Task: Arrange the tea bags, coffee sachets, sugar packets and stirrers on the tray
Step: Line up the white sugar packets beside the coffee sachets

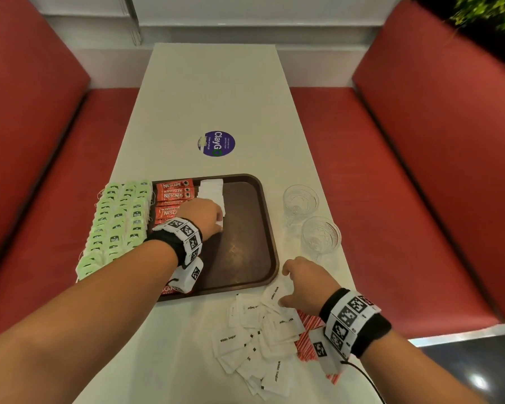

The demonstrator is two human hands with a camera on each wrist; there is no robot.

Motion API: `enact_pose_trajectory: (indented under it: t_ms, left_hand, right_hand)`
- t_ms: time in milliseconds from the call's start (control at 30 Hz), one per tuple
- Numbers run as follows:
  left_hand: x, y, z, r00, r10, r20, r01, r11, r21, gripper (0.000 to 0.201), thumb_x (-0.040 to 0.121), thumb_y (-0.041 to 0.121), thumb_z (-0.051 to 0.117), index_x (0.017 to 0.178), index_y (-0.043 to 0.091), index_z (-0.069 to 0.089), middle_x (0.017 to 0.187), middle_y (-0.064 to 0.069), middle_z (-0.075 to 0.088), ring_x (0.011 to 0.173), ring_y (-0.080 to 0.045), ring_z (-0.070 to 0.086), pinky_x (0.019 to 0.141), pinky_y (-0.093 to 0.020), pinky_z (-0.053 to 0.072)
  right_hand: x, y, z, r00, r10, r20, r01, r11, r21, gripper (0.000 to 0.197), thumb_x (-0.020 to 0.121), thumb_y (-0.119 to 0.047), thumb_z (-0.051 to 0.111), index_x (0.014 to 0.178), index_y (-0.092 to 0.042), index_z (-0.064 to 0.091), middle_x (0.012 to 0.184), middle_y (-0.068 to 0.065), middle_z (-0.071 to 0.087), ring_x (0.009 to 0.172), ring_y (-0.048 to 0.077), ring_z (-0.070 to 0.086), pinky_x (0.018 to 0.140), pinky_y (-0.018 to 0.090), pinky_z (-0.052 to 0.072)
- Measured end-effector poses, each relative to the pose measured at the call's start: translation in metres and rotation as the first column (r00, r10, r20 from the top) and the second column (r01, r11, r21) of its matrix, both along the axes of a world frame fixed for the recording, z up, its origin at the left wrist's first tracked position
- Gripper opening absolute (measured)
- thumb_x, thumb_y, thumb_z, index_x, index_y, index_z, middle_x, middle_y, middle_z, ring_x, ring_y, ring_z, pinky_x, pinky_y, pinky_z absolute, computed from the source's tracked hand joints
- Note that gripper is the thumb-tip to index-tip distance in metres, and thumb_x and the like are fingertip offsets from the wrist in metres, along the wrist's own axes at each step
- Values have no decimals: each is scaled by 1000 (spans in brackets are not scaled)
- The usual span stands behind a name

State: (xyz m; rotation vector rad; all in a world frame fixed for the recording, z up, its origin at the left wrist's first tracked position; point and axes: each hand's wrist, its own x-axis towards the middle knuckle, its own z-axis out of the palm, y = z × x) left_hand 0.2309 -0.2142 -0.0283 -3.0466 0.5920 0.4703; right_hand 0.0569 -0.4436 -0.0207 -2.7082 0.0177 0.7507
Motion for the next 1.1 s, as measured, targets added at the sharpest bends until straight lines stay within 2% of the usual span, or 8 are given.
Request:
enact_pose_trajectory:
  t_ms: [133, 333, 500, 667, 833, 933, 1000, 1100]
  left_hand:
    - [-14, -6, 12, 998, -59, -6, 60, 995, 83, 30, 91, 45, 61, 114, 27, 69, 114, 0, 67, 105, -23, 63, 89, -38, 53]
    - [-84, -25, 37, 973, -217, -81, 201, 966, -163, 19, 93, 42, 61, 103, 30, 70, 101, 11, 62, 95, -11, 59, 86, -30, 50]
    - [-138, -33, 22, 884, -446, -143, 452, 892, 14, 36, 92, 53, 58, 112, 26, 69, 107, 4, 63, 101, -19, 58, 87, -39, 51]
    - [-157, -37, 3, 874, -468, -132, 484, 864, 140, 45, 88, 56, 63, 117, 22, 65, 111, -1, 62, 105, -25, 57, 84, -41, 47]
    - [-163, -40, 1, 903, -418, -95, 426, 901, 82, 46, 83, 45, 75, 117, 18, 60, 110, -3, 67, 103, -26, 61, 82, -38, 49]
    - [-163, -41, 2, 920, -360, -155, 371, 927, 50, 49, 80, 37, 80, 118, 14, 58, 110, -7, 67, 102, -29, 63, 84, -41, 53]
    - [-164, -41, 5, 921, -327, -213, 347, 936, 63, 53, 81, 34, 79, 123, 13, 54, 112, -9, 66, 101, -30, 64, 82, -39, 52]
    - [-164, -41, 10, 897, -361, -256, 396, 913, 102, 37, 89, 25, 71, 121, 11, 57, 111, -11, 66, 99, -31, 64, 74, -35, 47]
  right_hand:
    - [-9, 6, -3, 1000, -3, 1, 3, 999, -42, 68, 79, -56, 74, 131, -20, 50, 123, 0, 55, 108, 19, 57, 90, 31, 49]
    - [-12, 16, -7, 1000, -14, 2, 14, 998, -68, 66, 79, -55, 75, 129, -18, 54, 115, 1, 54, 102, 22, 58, 87, 35, 51]
    - [-10, 17, -9, 1000, -8, 19, 9, 997, -79, 64, 78, -47, 80, 129, -16, 57, 116, 4, 56, 104, 25, 60, 87, 34, 50]
    - [-11, 22, -8, 998, -5, 65, 14, 990, -141, 58, 80, -40, 80, 126, -16, 55, 116, 5, 61, 104, 26, 62, 87, 36, 52]
    - [-11, 26, -7, 996, -11, 85, 23, 990, -136, 40, 88, -33, 74, 119, -12, 59, 114, 8, 61, 103, 27, 63, 87, 37, 52]
    - [-11, 25, -2, 998, -24, 63, 31, 994, -100, 30, 92, -28, 68, 115, -10, 64, 111, 9, 66, 101, 27, 64, 87, 35, 53]
    - [-11, 23, 3, 997, -57, 47, 59, 997, -53, 21, 90, -25, 65, 106, -10, 66, 104, 8, 68, 95, 26, 65, 83, 34, 54]
    - [-10, 18, 11, 995, -90, 41, 89, 996, 21, 13, 82, -22, 66, 77, -12, 60, 77, 5, 63, 77, 25, 64, 70, 33, 53]
